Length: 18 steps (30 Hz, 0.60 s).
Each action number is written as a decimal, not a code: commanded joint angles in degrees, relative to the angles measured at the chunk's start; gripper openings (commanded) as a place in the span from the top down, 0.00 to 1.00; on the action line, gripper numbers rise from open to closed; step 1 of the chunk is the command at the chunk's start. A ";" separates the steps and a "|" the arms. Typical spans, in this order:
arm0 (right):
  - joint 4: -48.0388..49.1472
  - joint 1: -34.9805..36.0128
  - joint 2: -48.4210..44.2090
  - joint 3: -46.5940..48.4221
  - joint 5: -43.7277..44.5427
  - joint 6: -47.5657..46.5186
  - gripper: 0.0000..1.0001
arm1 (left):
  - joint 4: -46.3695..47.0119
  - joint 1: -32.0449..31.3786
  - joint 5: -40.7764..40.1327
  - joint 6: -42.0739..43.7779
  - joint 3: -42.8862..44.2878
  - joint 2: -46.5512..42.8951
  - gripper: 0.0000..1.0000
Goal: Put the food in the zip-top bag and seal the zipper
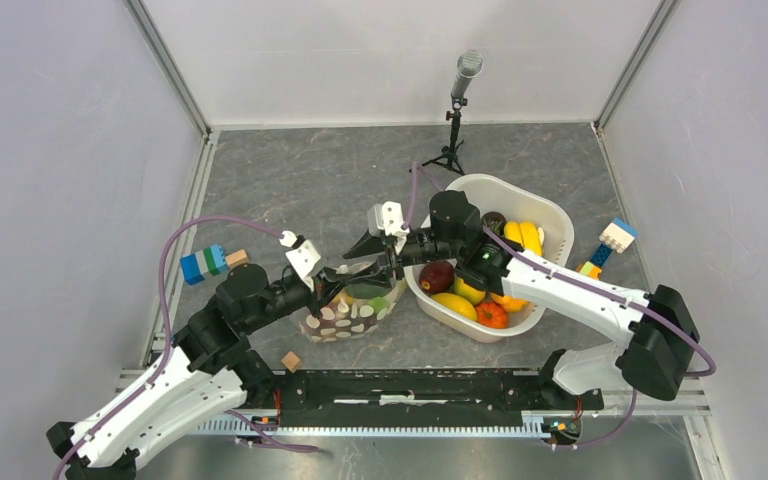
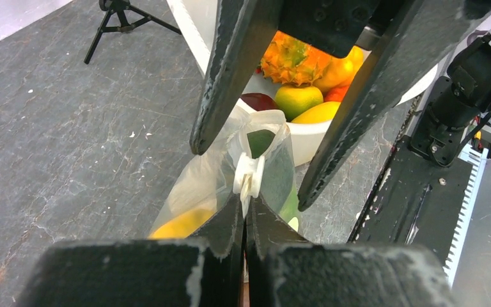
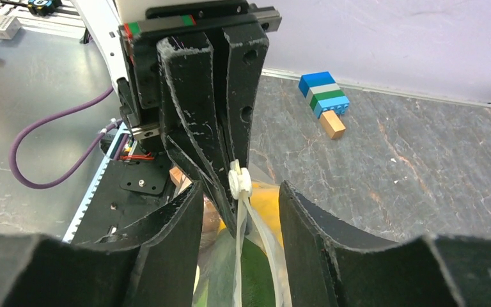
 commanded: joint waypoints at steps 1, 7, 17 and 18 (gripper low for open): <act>1.62 0.00 0.96 2.95 -0.96 -0.07 0.48 | 3.29 -0.12 2.18 2.69 2.10 -0.61 0.98; 4.25 0.01 1.67 2.44 -2.62 1.20 0.59 | 3.03 -0.12 3.27 2.70 2.16 0.07 0.98; 3.43 0.05 1.07 1.32 -2.30 0.64 0.72 | 2.97 -0.12 1.80 2.80 1.92 -1.17 0.98; 3.36 0.01 1.08 1.16 -2.13 0.50 0.66 | 3.15 -0.12 1.77 2.80 1.88 -1.39 0.98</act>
